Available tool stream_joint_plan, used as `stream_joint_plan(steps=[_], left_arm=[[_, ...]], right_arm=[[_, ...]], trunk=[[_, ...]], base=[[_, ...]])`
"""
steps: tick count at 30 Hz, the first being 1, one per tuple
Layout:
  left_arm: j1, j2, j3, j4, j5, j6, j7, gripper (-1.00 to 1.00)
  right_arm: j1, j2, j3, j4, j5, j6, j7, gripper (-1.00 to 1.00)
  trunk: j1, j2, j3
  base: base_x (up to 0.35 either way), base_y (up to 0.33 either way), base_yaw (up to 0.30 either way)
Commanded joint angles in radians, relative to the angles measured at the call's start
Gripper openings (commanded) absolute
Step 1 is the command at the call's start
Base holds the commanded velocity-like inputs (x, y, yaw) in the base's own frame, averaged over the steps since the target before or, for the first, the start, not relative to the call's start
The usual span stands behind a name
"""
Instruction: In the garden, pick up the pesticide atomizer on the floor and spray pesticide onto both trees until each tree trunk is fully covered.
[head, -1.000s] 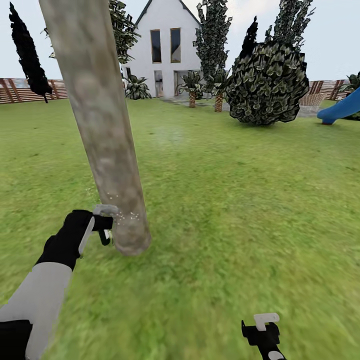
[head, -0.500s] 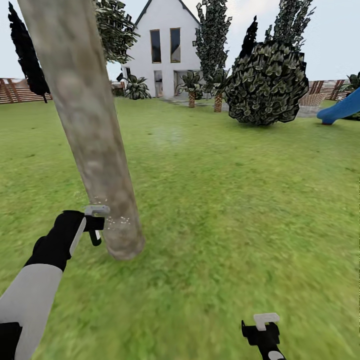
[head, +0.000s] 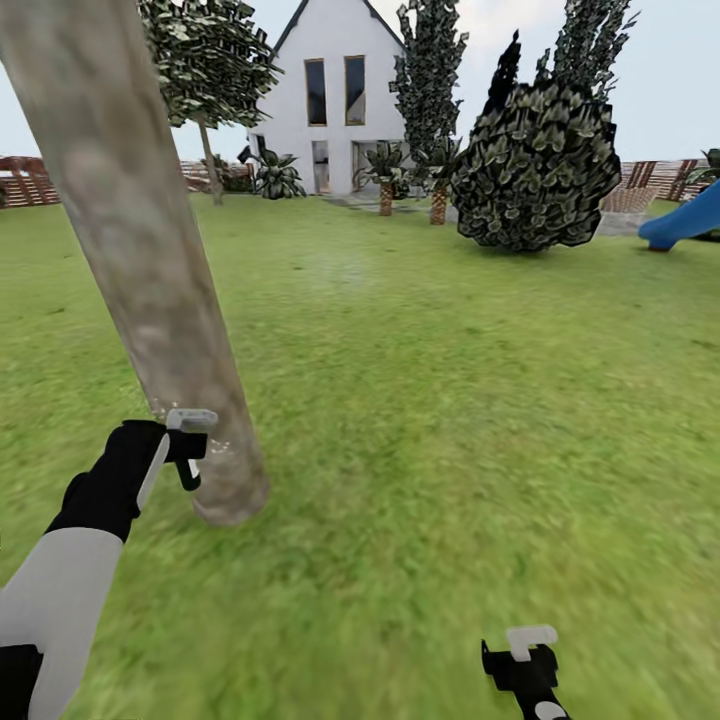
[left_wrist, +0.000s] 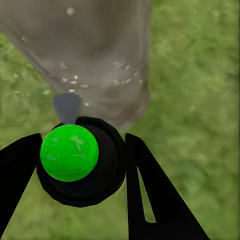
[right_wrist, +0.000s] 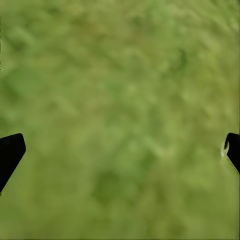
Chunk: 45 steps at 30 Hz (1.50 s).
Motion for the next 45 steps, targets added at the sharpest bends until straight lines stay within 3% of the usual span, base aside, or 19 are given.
stream_joint_plan(steps=[1,11,16,20,35,41,45], left_arm=[[-0.001,0.000,0.002,-0.002,-0.008,0.004,-0.009,-1.00],[-0.007,-0.006,0.000,-0.006,-0.002,0.002,-0.005,-1.00],[-0.019,-0.014,-0.001,-0.006,0.000,0.037,-0.003,-1.00],[-0.009,-0.014,-0.002,-0.054,-0.003,0.044,0.001,-1.00],[-0.005,-0.011,0.005,-0.057,-0.003,0.044,0.001,-1.00],[-0.005,-0.005,0.008,-0.057,-0.003,0.044,0.002,-1.00],[-0.003,-0.009,0.072,-0.057,-0.005,0.041,0.002,-1.00]], right_arm=[[0.000,0.000,0.009,-0.001,-0.008,-0.002,-0.003,1.00],[0.000,0.001,0.009,-0.001,-0.008,-0.002,-0.003,1.00],[0.000,-0.003,0.007,0.001,-0.008,-0.002,-0.004,1.00],[0.000,-0.004,0.007,0.001,-0.008,-0.002,-0.003,1.00],[0.000,-0.002,0.008,-0.001,-0.008,-0.002,-0.003,1.00],[0.000,-0.001,0.009,-0.001,-0.008,-0.002,-0.003,1.00],[0.000,-0.001,0.009,-0.001,-0.008,-0.002,-0.003,1.00]], trunk=[[0.000,0.000,-0.001],[0.000,0.000,-0.001],[0.000,0.000,-0.001],[0.000,0.000,-0.001],[0.000,0.000,-0.001],[0.000,0.000,-0.001],[0.000,0.000,-0.001]], base=[[0.153,-0.236,0.257],[-0.116,-0.192,0.266],[-0.012,-0.005,0.032],[0.106,-0.079,0.001],[0.072,-0.252,0.000],[0.097,-0.246,0.200],[0.196,-0.102,0.277]])
